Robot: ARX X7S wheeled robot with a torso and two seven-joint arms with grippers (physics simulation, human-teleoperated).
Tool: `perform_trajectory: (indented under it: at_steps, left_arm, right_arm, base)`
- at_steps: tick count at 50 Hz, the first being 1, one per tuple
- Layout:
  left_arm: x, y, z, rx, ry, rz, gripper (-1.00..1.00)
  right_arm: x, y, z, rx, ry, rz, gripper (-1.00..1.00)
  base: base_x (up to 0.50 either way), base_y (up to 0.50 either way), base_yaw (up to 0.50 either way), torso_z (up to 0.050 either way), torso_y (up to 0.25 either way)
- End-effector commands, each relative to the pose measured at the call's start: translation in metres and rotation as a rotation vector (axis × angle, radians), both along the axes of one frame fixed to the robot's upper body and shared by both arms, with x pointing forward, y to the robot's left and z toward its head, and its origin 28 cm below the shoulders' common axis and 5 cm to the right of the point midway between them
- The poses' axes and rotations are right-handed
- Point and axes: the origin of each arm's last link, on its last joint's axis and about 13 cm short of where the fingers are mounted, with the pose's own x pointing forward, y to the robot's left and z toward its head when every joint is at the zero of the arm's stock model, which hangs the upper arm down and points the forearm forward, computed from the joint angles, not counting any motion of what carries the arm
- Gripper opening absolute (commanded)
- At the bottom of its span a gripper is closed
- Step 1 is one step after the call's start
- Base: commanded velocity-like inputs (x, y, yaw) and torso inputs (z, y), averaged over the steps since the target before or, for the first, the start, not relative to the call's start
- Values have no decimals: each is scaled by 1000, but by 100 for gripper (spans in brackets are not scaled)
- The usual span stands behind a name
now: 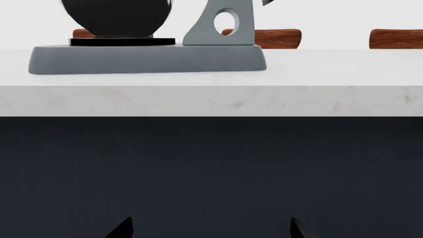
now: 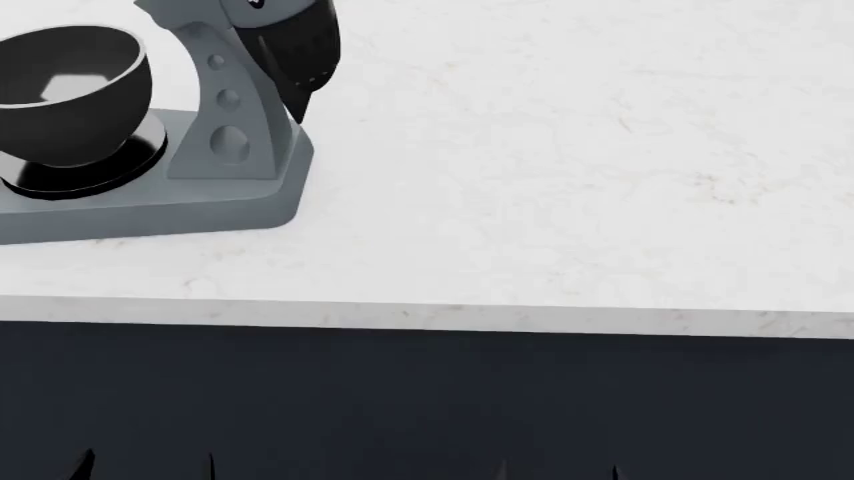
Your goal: Close the stand mixer head.
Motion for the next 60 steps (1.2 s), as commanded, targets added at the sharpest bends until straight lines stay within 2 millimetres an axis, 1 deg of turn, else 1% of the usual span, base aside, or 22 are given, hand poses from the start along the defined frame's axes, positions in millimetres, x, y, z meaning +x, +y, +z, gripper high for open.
perform_trajectory:
  at_steps: [1, 4, 7, 15, 16, 17, 23, 25, 45, 54, 60]
  left_arm:
    - [0, 0, 1, 0, 0, 0, 100]
    - [1, 0, 1, 11, -2, -3, 100]
    - [1, 2, 3, -26, 6, 8, 100]
    - [3, 5, 1, -1, 21, 32, 100]
    - [3, 6, 2, -6, 7, 39, 100]
    - [1, 6, 7, -27, -7, 41, 100]
    - [3, 7, 2, -13, -8, 31, 100]
    - [2, 8, 4, -26, -45, 22, 100]
    - [-1, 5, 8, -18, -51, 1, 100]
    - [3, 6, 3, -5, -43, -1, 100]
    - [2, 6, 7, -6, -40, -10, 100]
  right_arm:
    - [0, 0, 0, 0, 0, 0, 100]
    - [1, 0, -1, 33, 2, -7, 100]
    - [1, -1, -2, 34, 1, 8, 100]
    - [-3, 1, 4, 30, -13, 5, 100]
    - [-3, 1, 4, 28, -14, 6, 100]
    - [-3, 1, 4, 26, -15, 7, 100]
    - [-3, 2, 7, 20, -19, 11, 100]
    - [-4, 2, 9, 18, -20, 11, 100]
    - [-3, 2, 9, 10, -24, 13, 100]
    - [-1, 2, 6, 7, -23, 16, 100]
    - [-1, 1, 7, 12, -17, 17, 100]
  base:
    - [0, 0, 0, 0, 0]
    - [0, 0, 0, 0, 0]
    - [0, 0, 0, 0, 0]
    - [0, 0, 0, 0, 0]
    - [0, 0, 0, 0, 0]
    - [0, 0, 0, 0, 0]
    - [0, 0, 0, 0, 0]
    - [0, 0, 0, 9, 0]
    - [0, 0, 0, 48, 0]
    - [0, 0, 0, 50, 0]
    - [0, 0, 0, 50, 0]
